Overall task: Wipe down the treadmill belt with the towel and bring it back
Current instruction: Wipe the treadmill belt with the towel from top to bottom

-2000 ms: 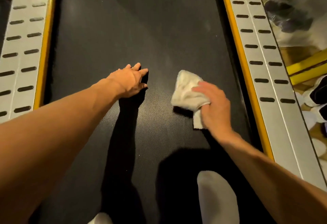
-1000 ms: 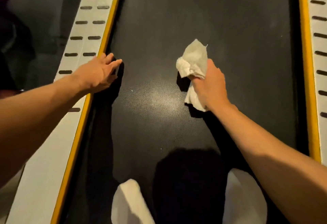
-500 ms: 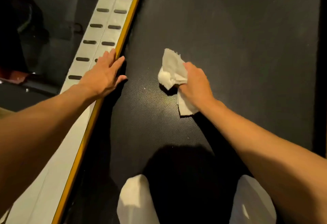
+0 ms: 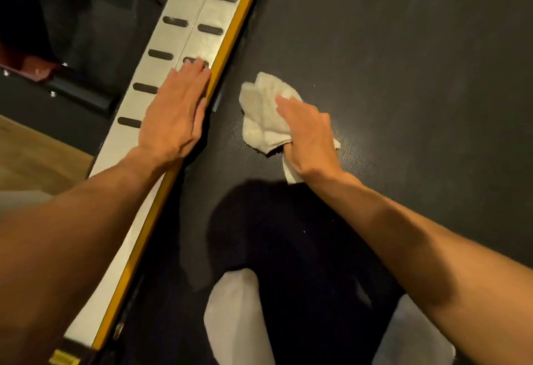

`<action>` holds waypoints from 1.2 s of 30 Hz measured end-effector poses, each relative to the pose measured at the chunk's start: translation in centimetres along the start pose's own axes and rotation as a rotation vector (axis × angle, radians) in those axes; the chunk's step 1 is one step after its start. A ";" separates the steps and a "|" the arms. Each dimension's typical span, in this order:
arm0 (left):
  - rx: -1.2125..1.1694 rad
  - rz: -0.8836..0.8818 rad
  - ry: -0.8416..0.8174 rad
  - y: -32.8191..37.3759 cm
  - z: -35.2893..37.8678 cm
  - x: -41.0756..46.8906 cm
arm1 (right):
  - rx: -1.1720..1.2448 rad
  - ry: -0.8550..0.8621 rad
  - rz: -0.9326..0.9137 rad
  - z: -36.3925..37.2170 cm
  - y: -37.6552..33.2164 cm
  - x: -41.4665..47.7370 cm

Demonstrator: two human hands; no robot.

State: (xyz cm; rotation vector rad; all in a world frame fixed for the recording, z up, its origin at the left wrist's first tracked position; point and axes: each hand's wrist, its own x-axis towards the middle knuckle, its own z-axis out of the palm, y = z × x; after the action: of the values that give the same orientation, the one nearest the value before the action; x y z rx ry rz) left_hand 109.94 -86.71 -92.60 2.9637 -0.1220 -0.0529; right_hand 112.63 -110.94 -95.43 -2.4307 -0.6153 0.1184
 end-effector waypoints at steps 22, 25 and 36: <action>0.015 -0.095 -0.146 -0.3 -0.7 2.3 | -0.048 -0.206 -0.014 -1.5 -3.6 3.8; -0.063 -0.084 -0.100 -0.1 -0.6 1.4 | 0.025 -0.399 -0.152 -0.6 -5.1 -0.6; -0.002 -0.057 -0.135 -0.6 -0.2 1.3 | -0.075 -0.166 -0.049 0.6 -6.3 0.3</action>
State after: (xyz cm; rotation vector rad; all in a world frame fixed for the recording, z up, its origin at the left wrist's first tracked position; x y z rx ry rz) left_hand 111.26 -86.17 -92.56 2.9597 -0.0554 -0.2605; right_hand 110.22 -106.06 -92.15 -2.4932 -0.7651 0.2836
